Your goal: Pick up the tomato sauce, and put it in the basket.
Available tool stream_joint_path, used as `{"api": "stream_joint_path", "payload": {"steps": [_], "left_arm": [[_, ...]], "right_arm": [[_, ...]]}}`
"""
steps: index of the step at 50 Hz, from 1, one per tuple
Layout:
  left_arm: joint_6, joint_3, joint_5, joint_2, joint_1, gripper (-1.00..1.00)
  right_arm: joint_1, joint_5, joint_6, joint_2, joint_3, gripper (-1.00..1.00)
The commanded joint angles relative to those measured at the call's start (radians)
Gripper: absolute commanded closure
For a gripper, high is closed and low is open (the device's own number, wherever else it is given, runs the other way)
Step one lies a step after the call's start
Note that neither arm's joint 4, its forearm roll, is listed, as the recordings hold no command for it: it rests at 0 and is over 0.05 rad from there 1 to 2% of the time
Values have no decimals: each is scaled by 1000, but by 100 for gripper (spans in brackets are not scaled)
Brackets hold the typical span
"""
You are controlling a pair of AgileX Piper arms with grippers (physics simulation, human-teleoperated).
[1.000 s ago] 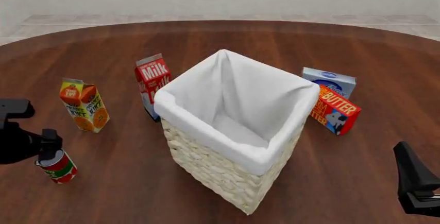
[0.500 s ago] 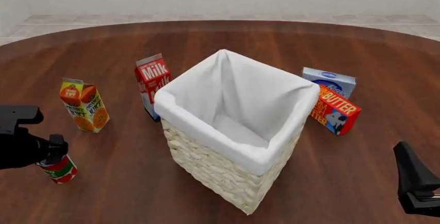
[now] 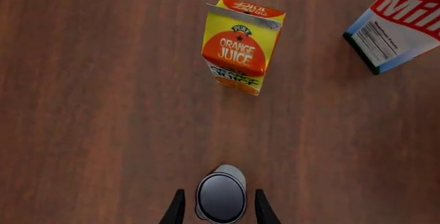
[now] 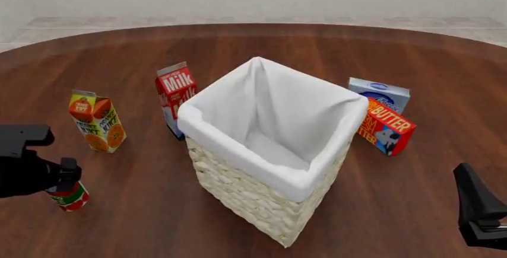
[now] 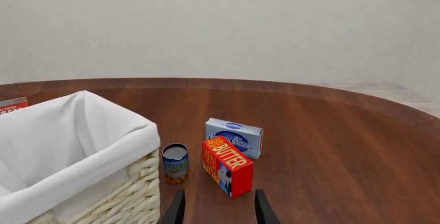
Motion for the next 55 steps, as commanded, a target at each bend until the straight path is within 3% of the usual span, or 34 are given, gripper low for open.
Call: {"api": "stream_joint_path", "payload": {"steps": [1, 14, 16, 29, 33, 37, 49, 51, 55], "left_arm": [[3, 4, -29, 30, 2, -100], [10, 3, -32, 37, 10, -100], [13, 26, -88, 71, 12, -100], [10, 15, -79, 78, 13, -100], [16, 41, -139, 118, 18, -100], [14, 28, -110, 108, 16, -100], [22, 54, -175, 158, 20, -100], [22, 41, -133, 130, 21, -100], [26, 63, -183, 162, 23, -100]], "right_arm": [[0, 0, 0, 0, 0, -100], [0, 0, 0, 0, 0, -100], [0, 0, 0, 0, 0, -100], [0, 0, 0, 0, 0, -100], [0, 0, 0, 0, 0, -100], [0, 0, 0, 0, 0, -100], [0, 0, 0, 0, 0, -100], [0, 0, 0, 0, 0, -100], [0, 0, 0, 0, 0, -100]]}}
